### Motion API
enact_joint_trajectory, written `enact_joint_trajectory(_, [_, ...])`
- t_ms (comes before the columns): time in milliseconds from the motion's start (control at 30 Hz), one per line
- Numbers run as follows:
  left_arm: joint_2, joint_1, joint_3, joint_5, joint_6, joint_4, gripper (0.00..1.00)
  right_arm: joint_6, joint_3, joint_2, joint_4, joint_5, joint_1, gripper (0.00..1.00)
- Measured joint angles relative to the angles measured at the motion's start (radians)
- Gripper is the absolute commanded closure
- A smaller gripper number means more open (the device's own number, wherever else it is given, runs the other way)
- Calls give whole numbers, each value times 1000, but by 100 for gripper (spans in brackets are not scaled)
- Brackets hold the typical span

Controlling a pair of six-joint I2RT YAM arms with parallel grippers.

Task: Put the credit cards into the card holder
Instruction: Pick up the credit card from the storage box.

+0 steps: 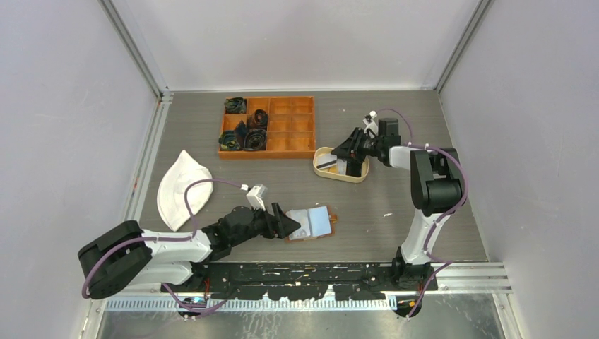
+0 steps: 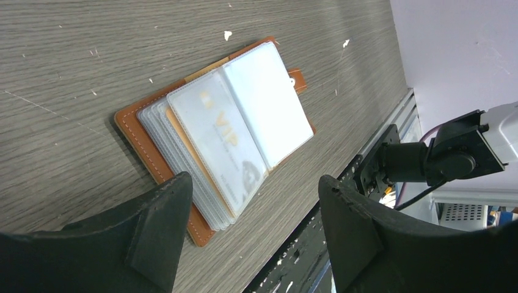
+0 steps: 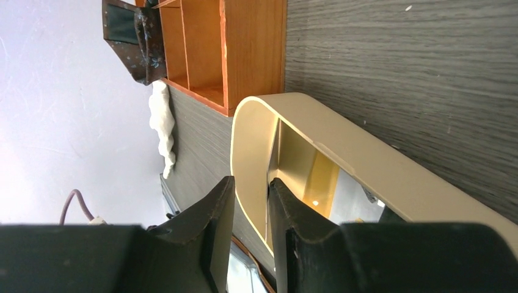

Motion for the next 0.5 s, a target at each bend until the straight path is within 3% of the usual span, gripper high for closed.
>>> enact_joint_trajectory(233, [46, 0, 5, 3, -13, 17, 25, 34, -4, 22, 35, -8, 4, 71])
enact_joint_trajectory(367, [65, 0, 15, 10, -18, 29, 25, -9, 7, 22, -27, 19, 16, 75])
enact_joint_trajectory(500, [72, 0, 17, 11, -21, 44, 25, -51, 23, 22, -83, 45, 37, 85])
